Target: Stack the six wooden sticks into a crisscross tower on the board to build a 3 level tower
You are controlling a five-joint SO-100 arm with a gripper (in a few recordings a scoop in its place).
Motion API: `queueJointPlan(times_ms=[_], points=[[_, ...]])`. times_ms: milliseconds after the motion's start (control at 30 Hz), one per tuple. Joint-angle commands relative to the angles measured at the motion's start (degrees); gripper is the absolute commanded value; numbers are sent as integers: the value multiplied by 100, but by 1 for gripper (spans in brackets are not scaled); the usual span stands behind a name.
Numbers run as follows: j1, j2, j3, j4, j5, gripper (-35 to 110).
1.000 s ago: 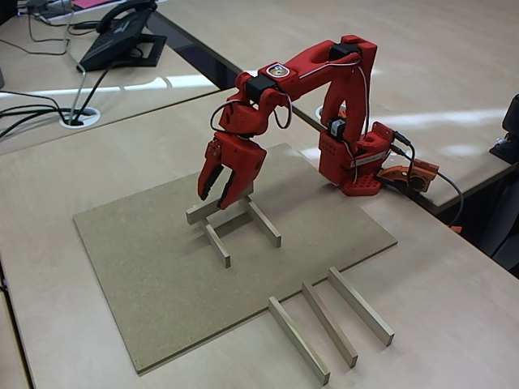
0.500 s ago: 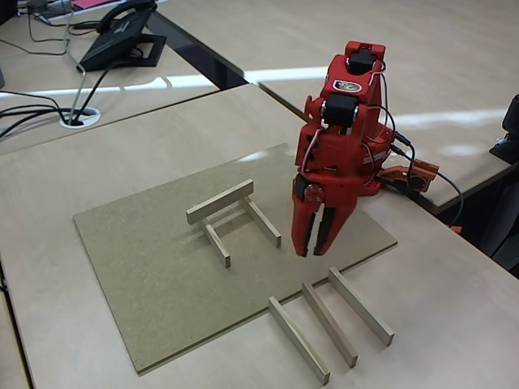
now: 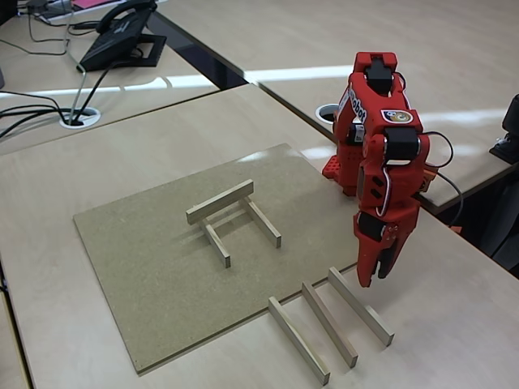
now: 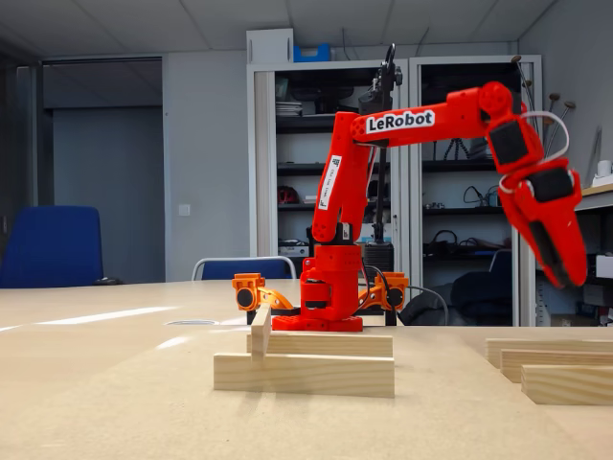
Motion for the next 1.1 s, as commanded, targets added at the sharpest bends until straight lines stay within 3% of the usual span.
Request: queueJointPlan(times_ms=[0,433,1067], points=[[-220,352,615,-316,97,17],[185,369,844,-431,-114,21],[62,-229,703,-1090,334,20]])
